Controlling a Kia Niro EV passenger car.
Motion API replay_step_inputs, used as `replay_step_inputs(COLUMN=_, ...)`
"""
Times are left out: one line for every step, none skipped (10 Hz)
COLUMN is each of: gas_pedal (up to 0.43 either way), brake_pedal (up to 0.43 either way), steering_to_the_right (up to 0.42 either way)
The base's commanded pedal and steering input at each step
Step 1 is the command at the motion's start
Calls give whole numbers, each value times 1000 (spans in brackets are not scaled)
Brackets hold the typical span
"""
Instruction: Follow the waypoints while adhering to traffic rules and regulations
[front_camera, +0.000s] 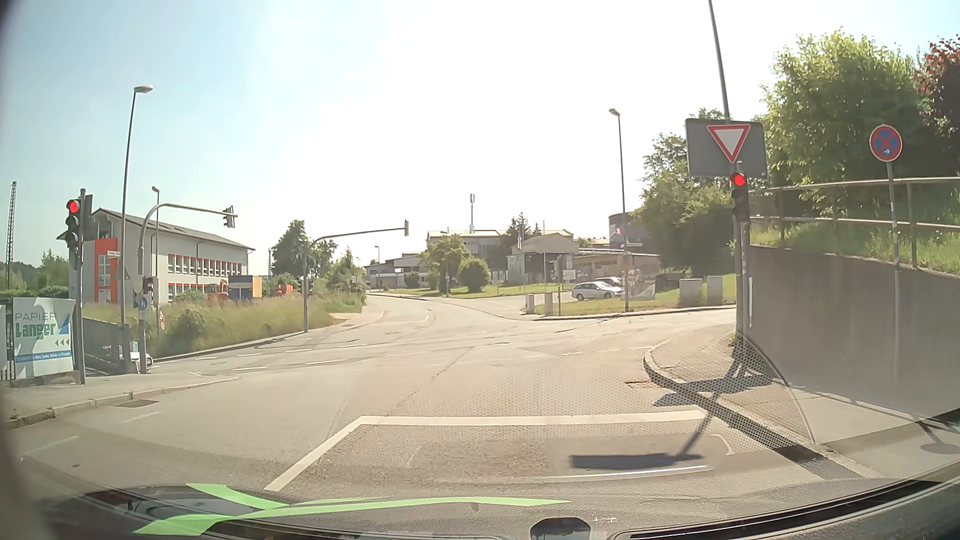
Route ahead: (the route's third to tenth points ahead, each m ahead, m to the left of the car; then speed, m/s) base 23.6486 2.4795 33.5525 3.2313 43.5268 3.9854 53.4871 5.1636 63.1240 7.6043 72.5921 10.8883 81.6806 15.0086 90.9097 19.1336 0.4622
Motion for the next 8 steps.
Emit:
replay_step_inputs(gas_pedal=0, brake_pedal=177, steering_to_the_right=-4)
replay_step_inputs(gas_pedal=0, brake_pedal=183, steering_to_the_right=-4)
replay_step_inputs(gas_pedal=0, brake_pedal=177, steering_to_the_right=-4)
replay_step_inputs(gas_pedal=0, brake_pedal=171, steering_to_the_right=-4)
replay_step_inputs(gas_pedal=0, brake_pedal=165, steering_to_the_right=-4)
replay_step_inputs(gas_pedal=0, brake_pedal=152, steering_to_the_right=-4)
replay_step_inputs(gas_pedal=0, brake_pedal=128, steering_to_the_right=-4)
replay_step_inputs(gas_pedal=0, brake_pedal=116, steering_to_the_right=-4)
